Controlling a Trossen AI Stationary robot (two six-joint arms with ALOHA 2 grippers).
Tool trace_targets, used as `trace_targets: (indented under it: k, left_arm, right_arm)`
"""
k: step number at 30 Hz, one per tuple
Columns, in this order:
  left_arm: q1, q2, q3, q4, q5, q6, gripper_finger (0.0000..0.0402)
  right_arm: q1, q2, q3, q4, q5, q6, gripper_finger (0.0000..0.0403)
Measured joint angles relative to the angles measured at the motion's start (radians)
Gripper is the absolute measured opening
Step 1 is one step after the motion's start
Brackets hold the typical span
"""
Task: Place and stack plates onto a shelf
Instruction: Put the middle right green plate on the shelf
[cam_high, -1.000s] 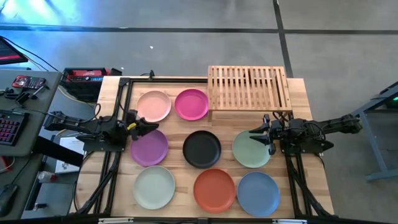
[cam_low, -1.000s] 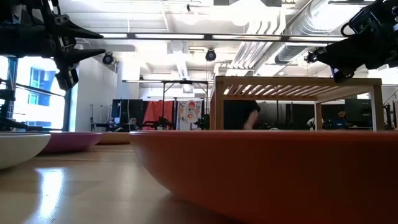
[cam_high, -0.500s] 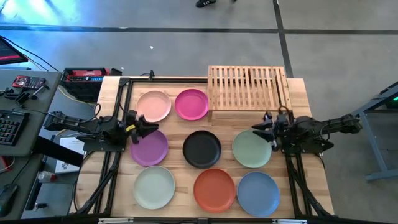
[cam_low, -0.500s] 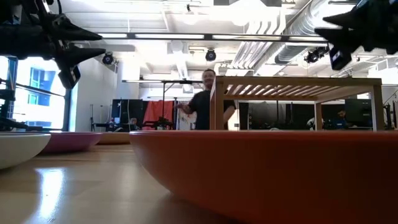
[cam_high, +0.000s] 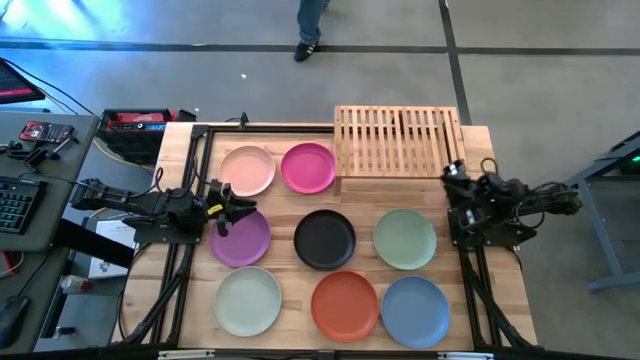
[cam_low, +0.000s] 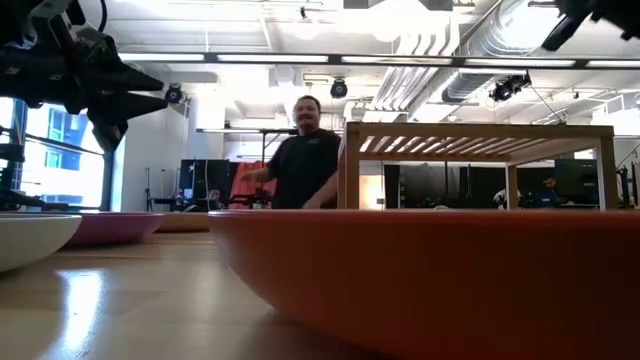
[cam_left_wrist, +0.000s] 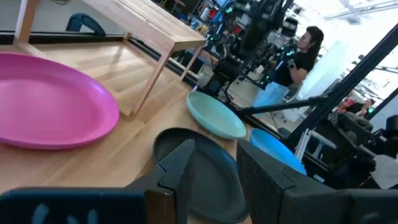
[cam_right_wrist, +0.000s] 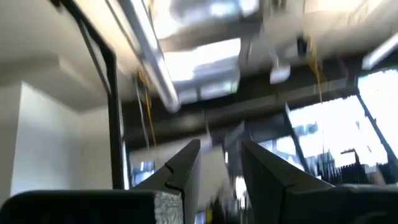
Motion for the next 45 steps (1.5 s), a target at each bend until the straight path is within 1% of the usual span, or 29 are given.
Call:
trace_targets:
  k: [3,6,9,11,13,15,18,28,33,39,42,45]
  left_arm:
    - [0.000,0.000,0.000,-0.021,0.000,0.000,0.0108]
    - [0.000,0.000,0.000,-0.029,0.000,0.001,0.0108]
    - [0.000,0.000,0.000,-0.029,0.000,0.030,0.0108]
    - [0.000,0.000,0.000,-0.029,0.000,0.044,0.0108]
    - [0.000,0.000,0.000,-0.028,0.000,0.052,0.0108]
    - [0.000,0.000,0.000,-0.029,0.000,0.052,0.0108]
    - [0.000,0.000,0.000,-0.028,0.000,0.052,0.0108]
    - [0.000,0.000,0.000,-0.028,-0.001,0.052,0.0108]
    - [0.000,0.000,0.000,-0.028,-0.001,0.052,0.0108]
    - [0.000,0.000,0.000,-0.028,-0.001,0.052,0.0108]
    - [0.000,0.000,0.000,-0.028,-0.001,0.052,0.0108]
    - [0.000,0.000,0.000,-0.028,-0.001,0.052,0.0108]
  right_arm:
    - [0.000,0.000,0.004,0.080,0.001,-0.013,0.0103]
    - [0.000,0.003,0.051,0.036,0.003,-0.012,0.0103]
    - [0.000,0.026,0.147,-0.117,0.033,-0.012,0.0103]
    - [0.000,0.059,0.233,-0.259,0.076,-0.008,0.0103]
    - [0.000,0.100,0.322,-0.423,0.124,0.033,0.0103]
    - [0.000,0.155,0.409,-0.593,0.160,0.105,0.0103]
    - [0.000,0.252,0.523,-0.783,0.172,0.253,0.0103]
    - [0.000,0.654,0.839,-1.223,0.141,0.654,0.0103]
    - [0.000,0.842,0.965,-1.462,0.098,0.841,0.0103]
    - [0.000,1.033,1.056,-1.664,0.044,1.033,0.0103]
    - [0.000,1.105,1.062,-1.712,0.010,1.118,0.0103]
    - [0.000,1.167,1.062,-1.723,-0.015,1.188,0.0103]
